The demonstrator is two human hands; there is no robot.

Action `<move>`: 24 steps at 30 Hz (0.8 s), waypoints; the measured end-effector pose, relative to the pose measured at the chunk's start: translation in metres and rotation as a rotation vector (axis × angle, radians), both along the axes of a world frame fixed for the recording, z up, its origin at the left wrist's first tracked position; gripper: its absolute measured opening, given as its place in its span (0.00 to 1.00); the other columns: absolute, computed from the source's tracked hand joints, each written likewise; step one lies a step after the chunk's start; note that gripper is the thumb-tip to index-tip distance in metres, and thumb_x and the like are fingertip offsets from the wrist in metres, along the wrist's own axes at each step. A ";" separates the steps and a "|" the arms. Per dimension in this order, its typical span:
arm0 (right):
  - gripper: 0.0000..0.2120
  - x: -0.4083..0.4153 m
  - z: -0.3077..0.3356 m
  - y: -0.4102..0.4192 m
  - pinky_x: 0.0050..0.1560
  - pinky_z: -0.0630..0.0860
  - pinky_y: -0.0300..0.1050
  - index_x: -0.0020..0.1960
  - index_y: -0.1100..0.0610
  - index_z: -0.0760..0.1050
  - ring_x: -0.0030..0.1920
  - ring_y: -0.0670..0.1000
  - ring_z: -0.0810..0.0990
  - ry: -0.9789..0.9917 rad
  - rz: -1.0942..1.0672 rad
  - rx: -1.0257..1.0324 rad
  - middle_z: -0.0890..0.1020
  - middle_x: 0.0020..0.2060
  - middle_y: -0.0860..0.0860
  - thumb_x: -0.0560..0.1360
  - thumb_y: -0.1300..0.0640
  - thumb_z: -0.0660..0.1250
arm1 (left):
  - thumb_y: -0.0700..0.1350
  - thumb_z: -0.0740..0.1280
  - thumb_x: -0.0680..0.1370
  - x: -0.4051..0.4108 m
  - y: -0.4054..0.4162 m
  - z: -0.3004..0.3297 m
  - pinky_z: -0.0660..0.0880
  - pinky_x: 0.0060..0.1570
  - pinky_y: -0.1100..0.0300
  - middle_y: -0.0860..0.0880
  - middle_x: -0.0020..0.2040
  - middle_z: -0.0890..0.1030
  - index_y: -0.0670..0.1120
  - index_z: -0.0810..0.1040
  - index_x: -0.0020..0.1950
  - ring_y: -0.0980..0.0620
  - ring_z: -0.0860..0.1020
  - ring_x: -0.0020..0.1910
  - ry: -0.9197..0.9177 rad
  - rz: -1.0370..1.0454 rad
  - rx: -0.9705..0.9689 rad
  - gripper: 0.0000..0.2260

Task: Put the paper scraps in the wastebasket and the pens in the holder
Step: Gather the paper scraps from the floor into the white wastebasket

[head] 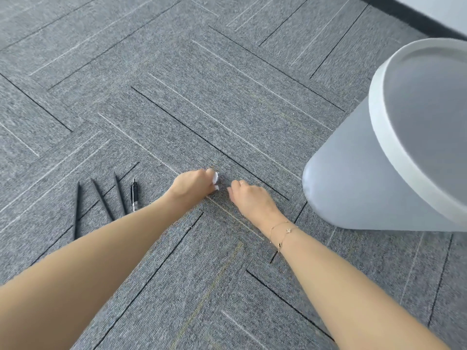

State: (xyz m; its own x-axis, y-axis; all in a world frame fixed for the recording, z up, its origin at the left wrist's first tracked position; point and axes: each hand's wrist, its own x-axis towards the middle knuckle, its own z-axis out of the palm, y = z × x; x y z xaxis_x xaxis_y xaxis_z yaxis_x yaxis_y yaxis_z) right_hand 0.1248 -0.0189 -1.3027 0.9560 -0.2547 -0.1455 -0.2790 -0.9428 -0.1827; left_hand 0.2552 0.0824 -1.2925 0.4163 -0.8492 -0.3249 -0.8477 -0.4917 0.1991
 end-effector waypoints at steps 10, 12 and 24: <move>0.15 -0.005 0.072 -0.011 0.29 0.71 0.44 0.46 0.60 0.68 0.32 0.54 0.74 0.020 -0.182 0.178 0.73 0.31 0.52 0.82 0.53 0.48 | 0.41 0.58 0.79 0.008 0.040 0.039 0.70 0.28 0.61 0.52 0.31 0.69 0.48 0.65 0.34 0.56 0.66 0.26 0.288 0.171 -0.016 0.13; 0.09 0.000 0.094 -0.013 0.34 0.71 0.44 0.47 0.60 0.68 0.35 0.54 0.72 0.030 -0.181 0.124 0.69 0.32 0.51 0.80 0.58 0.52 | 0.41 0.59 0.78 0.009 0.038 0.061 0.74 0.31 0.58 0.52 0.31 0.70 0.49 0.66 0.33 0.56 0.67 0.27 0.286 0.177 -0.044 0.13; 0.18 -0.043 0.262 -0.051 0.23 0.64 0.38 0.47 0.59 0.73 0.28 0.48 0.70 -0.120 -0.416 -0.166 0.63 0.29 0.52 0.70 0.73 0.48 | 0.41 0.58 0.78 -0.013 -0.017 0.243 0.61 0.25 0.61 0.53 0.28 0.64 0.46 0.64 0.34 0.55 0.60 0.25 0.193 0.055 -0.236 0.12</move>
State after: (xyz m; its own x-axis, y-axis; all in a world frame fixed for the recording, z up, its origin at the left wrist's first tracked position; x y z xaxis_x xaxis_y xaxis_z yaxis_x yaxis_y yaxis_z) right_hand 0.0822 -0.0700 -1.0404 0.7751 -0.6309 0.0354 -0.6260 -0.7743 -0.0932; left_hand 0.2425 0.0658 -1.0495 0.4136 -0.8885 -0.1986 -0.7565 -0.4568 0.4681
